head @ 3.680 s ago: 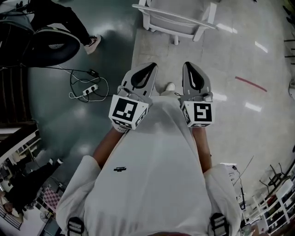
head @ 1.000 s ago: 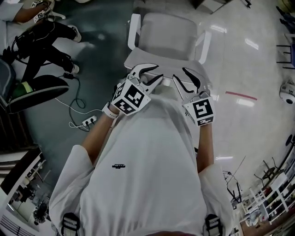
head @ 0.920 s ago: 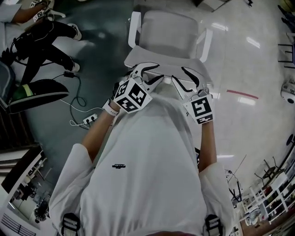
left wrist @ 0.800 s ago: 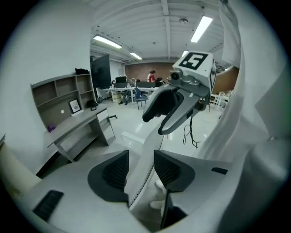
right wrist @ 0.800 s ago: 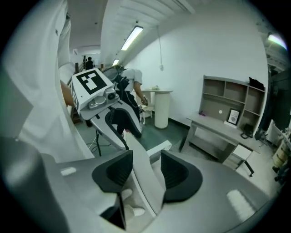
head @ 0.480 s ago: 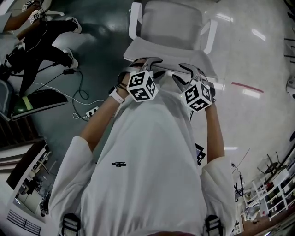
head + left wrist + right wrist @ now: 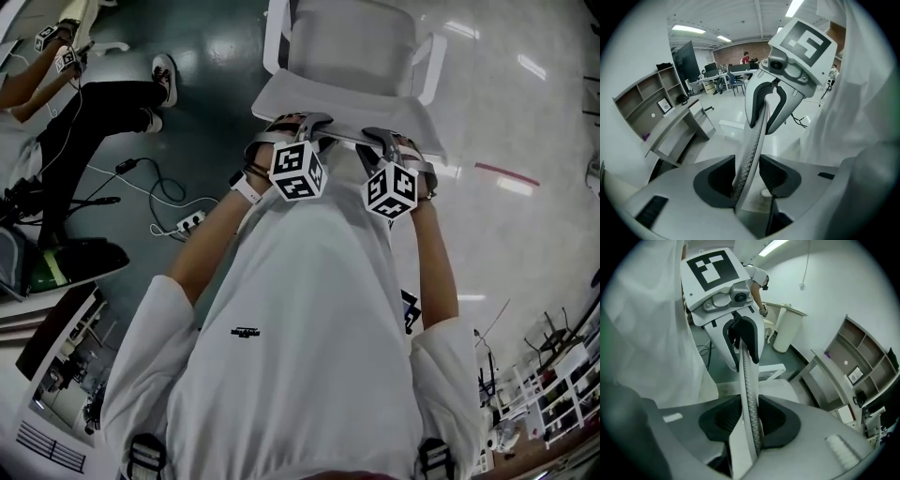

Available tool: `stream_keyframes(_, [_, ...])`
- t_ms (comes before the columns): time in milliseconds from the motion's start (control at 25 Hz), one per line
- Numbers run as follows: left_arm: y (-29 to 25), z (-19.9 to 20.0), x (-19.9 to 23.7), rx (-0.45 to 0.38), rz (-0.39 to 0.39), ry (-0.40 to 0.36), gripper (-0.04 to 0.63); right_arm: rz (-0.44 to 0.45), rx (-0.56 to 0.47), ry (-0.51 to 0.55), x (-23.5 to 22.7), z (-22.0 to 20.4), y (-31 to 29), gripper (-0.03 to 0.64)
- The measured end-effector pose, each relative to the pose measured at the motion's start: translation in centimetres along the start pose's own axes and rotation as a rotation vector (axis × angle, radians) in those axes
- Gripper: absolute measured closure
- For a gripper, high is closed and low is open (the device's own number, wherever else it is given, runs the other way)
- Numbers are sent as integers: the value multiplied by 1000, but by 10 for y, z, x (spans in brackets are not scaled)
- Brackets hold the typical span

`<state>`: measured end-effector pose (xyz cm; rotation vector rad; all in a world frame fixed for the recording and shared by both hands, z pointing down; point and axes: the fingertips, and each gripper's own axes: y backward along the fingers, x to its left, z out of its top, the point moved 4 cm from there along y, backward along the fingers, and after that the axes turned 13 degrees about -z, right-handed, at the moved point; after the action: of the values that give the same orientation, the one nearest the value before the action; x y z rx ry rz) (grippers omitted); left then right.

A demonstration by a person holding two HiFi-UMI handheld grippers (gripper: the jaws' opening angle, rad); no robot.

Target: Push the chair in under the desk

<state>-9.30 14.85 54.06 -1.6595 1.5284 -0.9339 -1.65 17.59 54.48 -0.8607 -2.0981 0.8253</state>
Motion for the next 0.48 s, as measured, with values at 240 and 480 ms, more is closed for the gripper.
stream_keyframes(240, [-4,5,2,10,-12,-3,440,-12,-20,16,-4,-5,-1,500])
stream_keyframes(480, [-12,13,18,4,24,-6,443,-33,-47,48,-22,-13,-9,502])
